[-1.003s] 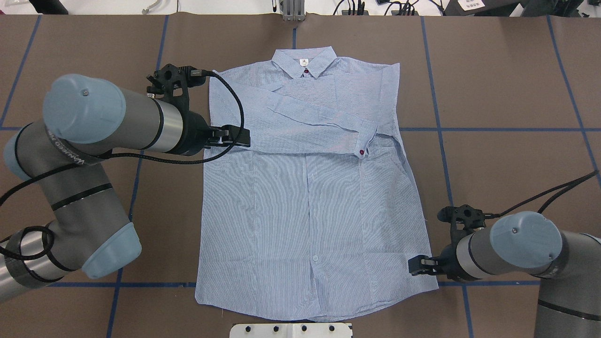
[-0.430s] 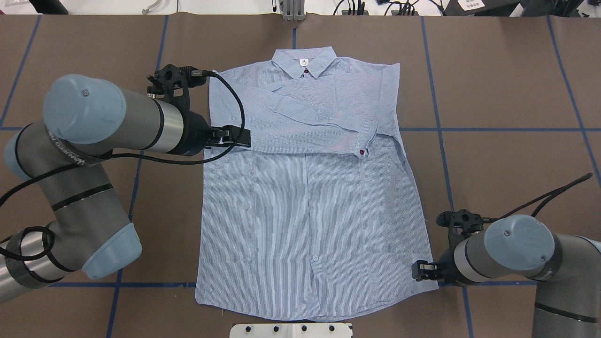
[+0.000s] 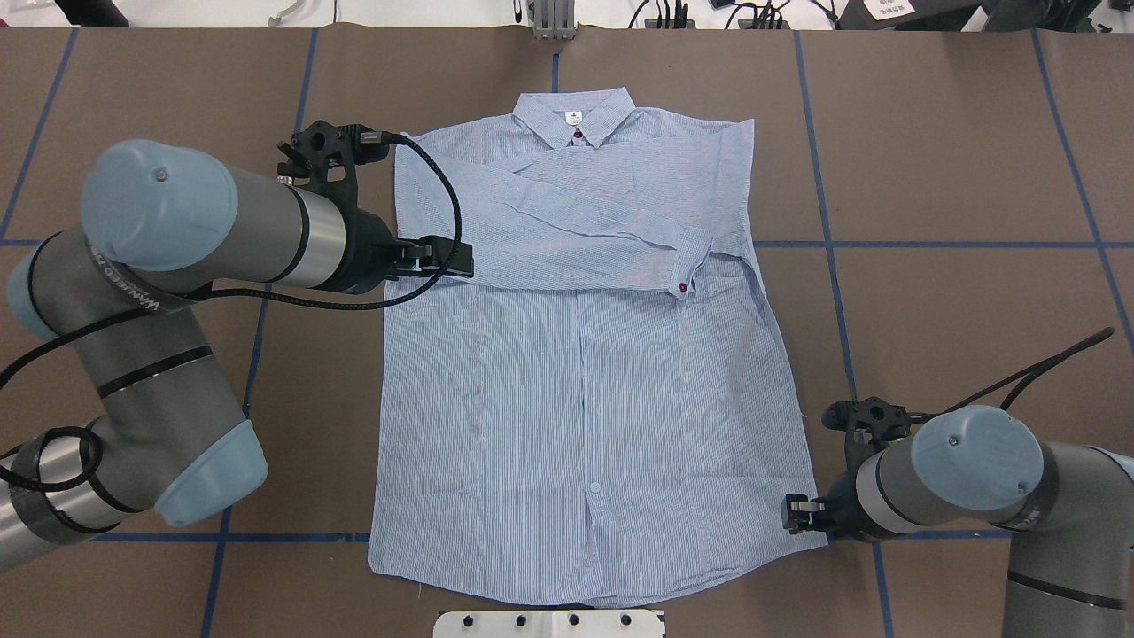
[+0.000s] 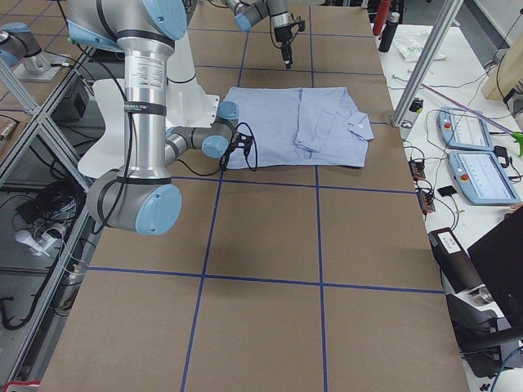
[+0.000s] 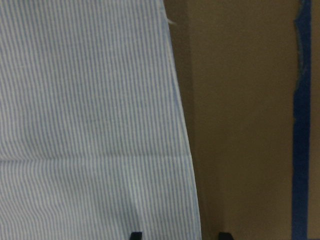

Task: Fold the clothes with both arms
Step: 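Move the right gripper to the hem corner while the left gripper holds the side, then move the left gripper down to the other hem corner nearest the robot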

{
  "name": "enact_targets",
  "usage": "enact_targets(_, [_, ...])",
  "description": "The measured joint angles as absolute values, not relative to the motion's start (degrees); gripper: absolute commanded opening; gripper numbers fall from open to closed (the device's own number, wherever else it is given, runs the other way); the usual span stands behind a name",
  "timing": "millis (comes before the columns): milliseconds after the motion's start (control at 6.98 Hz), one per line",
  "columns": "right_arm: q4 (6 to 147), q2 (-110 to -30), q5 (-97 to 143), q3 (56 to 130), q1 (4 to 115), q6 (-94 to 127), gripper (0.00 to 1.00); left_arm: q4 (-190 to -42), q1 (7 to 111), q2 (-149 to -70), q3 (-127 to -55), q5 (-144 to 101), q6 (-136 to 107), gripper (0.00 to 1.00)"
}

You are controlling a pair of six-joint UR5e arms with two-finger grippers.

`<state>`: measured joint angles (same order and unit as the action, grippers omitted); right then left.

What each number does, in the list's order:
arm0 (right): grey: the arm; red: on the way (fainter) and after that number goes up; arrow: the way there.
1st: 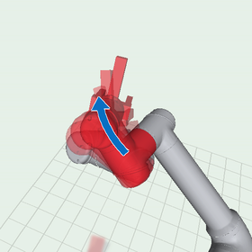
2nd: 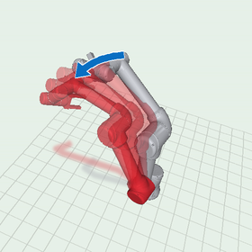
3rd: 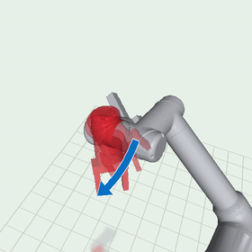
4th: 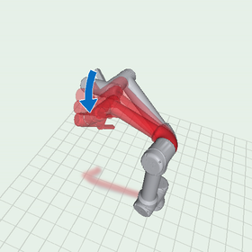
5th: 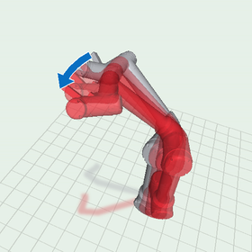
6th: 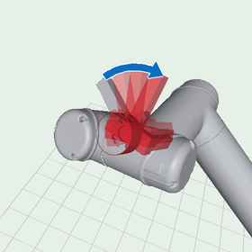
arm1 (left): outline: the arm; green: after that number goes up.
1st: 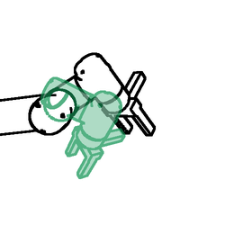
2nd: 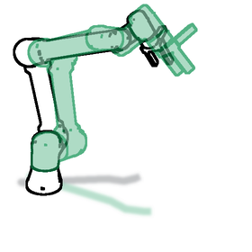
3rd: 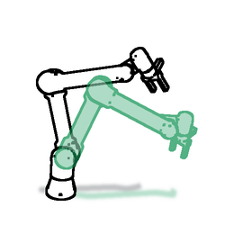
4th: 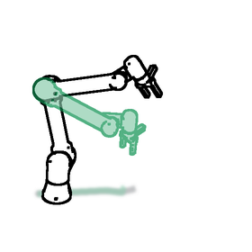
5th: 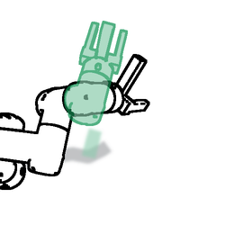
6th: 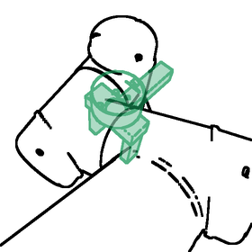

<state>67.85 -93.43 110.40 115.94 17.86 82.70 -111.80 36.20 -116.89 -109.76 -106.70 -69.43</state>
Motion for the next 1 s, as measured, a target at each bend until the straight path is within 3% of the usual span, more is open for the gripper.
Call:
enact_targets(430, [67.8, -93.6, 110.4, 115.6, 17.1, 82.7, 0.45, -111.8, 36.2, -116.9, -109.7, -106.5, -69.4, 0.99])
enact_targets(573, [67.8, -93.6, 110.3, 115.5, 17.0, 82.7, 0.36, -111.8, 36.2, -116.9, -109.7, -106.5, -69.4, 0.99])
enact_targets(716, [67.8, -93.7, 110.4, 115.5, 17.0, 82.7, 0.12, -111.8, 36.2, -116.9, -109.7, -106.4, -69.4, 0.99])
enact_targets(860, [67.9, -93.7, 110.5, 115.4, 17.2, 82.7, 0.00, -111.8, 36.2, -116.9, -109.7, -106.4, -69.4, 0.99])
enact_targets(1003, [67.9, -93.6, 110.5, 115.4, 17.2, 82.7, 0.00, -111.8, 36.2, -116.9, -109.7, -106.4, -69.4, 0.99])
